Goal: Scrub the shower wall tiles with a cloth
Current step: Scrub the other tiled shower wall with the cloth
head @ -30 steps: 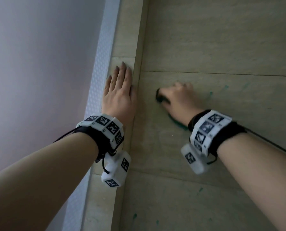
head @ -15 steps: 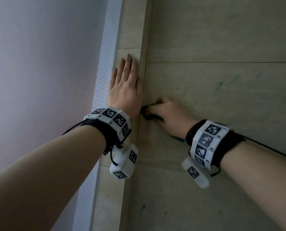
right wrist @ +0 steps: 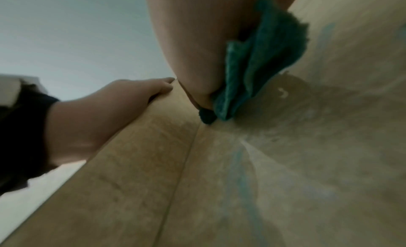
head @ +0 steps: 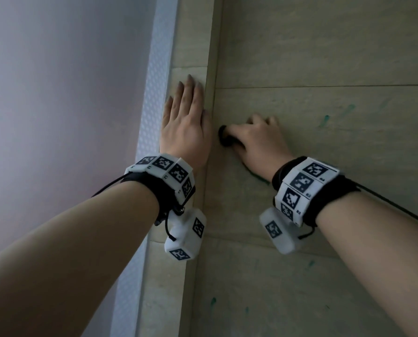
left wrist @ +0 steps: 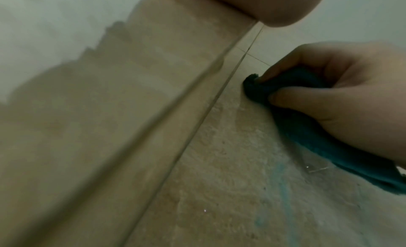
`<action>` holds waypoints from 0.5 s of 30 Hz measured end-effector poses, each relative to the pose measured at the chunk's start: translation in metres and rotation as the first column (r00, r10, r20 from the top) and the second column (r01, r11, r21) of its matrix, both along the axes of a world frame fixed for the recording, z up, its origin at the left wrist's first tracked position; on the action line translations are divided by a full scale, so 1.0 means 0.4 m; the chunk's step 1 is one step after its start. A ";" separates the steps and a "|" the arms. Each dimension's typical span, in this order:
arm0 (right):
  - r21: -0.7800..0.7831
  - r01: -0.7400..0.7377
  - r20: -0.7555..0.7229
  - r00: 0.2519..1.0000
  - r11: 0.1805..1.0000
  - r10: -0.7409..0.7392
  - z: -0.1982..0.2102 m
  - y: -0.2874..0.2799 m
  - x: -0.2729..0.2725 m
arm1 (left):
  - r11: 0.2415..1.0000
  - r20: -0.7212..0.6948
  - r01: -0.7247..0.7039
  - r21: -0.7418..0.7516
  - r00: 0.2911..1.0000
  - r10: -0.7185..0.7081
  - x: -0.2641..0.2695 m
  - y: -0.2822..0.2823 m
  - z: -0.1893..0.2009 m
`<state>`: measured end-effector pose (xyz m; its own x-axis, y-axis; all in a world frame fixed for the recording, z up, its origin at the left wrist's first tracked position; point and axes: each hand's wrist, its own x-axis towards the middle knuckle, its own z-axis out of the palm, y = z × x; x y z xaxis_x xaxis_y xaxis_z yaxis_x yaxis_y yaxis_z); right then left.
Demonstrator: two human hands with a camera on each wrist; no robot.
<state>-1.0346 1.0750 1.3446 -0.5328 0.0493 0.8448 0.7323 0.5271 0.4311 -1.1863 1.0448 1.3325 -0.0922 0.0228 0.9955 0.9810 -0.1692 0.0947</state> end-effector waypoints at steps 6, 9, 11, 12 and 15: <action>0.005 -0.203 0.163 0.966 0.979 0.200 -0.096 0.037 -0.029 | 1.000 -0.002 -0.003 -0.004 1.000 0.003 -0.003 0.001 -0.003; 0.039 -0.178 0.305 0.939 0.983 0.158 -0.125 0.055 -0.011 | 1.000 -0.001 -0.002 -0.016 1.000 0.002 -0.004 -0.001 -0.004; 0.072 -0.147 0.409 0.907 0.986 0.106 -0.141 0.053 0.004 | 1.000 -0.004 0.003 -0.024 1.000 -0.003 -0.004 -0.003 -0.003; 0.070 -0.133 0.469 0.879 0.989 0.085 -0.147 0.046 0.012 | 1.000 -0.009 0.001 -0.026 1.000 -0.002 -0.004 -0.004 -0.003; 0.063 -0.117 0.621 0.782 0.991 0.053 -0.156 0.026 0.033 | 1.000 -0.014 -0.005 -0.025 1.000 0.005 -0.003 -0.006 -0.005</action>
<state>-1.0216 1.0854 1.2824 -0.9397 -0.0820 0.3321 0.2471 0.5087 0.8247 -1.1874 1.0424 1.3305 -0.0781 0.0474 0.9958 0.9832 -0.1617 0.0848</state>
